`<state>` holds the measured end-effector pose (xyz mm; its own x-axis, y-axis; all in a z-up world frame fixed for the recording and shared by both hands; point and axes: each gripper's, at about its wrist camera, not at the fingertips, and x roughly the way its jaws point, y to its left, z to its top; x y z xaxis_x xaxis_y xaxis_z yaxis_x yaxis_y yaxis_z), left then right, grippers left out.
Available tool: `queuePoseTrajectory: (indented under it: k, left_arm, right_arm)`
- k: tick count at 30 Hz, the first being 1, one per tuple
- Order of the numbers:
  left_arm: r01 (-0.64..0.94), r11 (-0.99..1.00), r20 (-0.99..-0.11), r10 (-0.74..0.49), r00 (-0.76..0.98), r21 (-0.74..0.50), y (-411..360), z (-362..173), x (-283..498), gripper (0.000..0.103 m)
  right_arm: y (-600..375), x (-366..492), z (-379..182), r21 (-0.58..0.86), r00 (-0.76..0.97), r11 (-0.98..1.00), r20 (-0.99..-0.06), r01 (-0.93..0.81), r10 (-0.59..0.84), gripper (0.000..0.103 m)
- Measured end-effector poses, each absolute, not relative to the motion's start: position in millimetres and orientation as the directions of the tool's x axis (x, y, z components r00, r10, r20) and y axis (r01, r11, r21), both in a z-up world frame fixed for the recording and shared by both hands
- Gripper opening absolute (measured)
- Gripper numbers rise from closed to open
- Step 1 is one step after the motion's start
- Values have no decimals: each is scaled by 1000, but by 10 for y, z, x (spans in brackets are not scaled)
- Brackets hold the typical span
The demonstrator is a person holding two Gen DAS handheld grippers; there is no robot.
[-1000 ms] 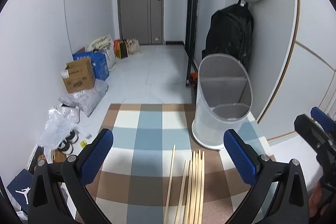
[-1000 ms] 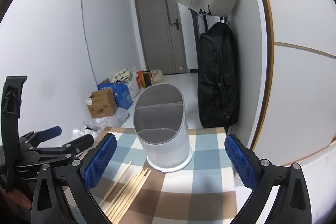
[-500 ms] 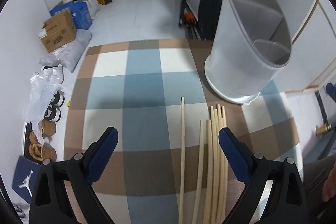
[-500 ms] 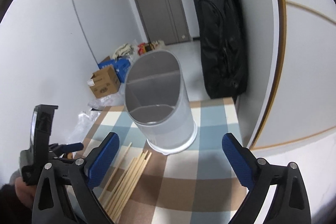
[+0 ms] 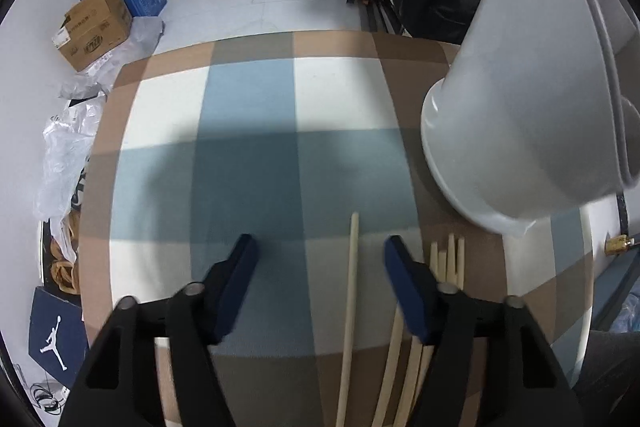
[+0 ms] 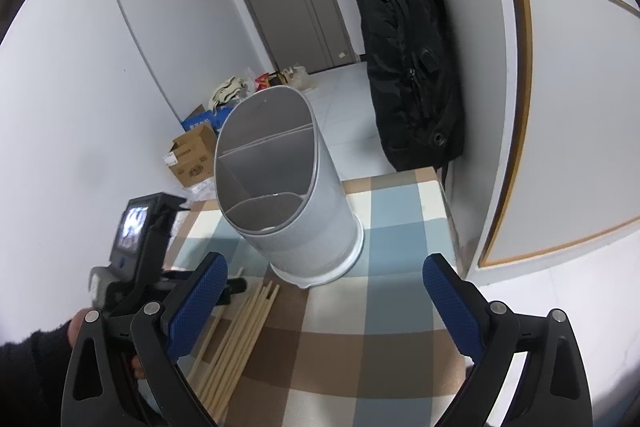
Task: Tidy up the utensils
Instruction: 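Lower the left gripper to the chopsticks and close on one chopstick, then lower the right gripper to the chopstick pile and close on one chopstick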
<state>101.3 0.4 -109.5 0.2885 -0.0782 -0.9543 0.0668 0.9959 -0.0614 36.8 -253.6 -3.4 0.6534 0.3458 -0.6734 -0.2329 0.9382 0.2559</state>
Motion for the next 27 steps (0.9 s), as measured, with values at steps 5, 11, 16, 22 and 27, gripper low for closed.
queuePoseTrajectory:
  k: [5, 11, 16, 22, 27]
  left_arm:
    - [83, 994, -954, -92, 286, -71, -65, -1030, 949, 6]
    - [76, 988, -945, -154, 289, -138, -77, -941, 789, 0]
    - [49, 983, -917, -185, 353, -179, -14, -693, 627, 0]
    - [37, 974, -874, -217, 434, -223, 96, -404, 392, 0]
    - [28, 963, -841, -249, 481, -270, 148, -341, 398, 0]
  right_arm:
    - [-2562, 357, -21, 271, 653, 933, -667, -235, 358, 99]
    - [-2513, 367, -59, 261, 638, 935, -684, -240, 354, 97]
    - [-2374, 354, -133, 238, 607, 931, -708, -279, 362, 89]
    - [-2214, 411, -378, 303, 489, 908, -768, -291, 413, 66]
    - [-1987, 460, -551, 347, 398, 887, -800, -305, 450, 52]
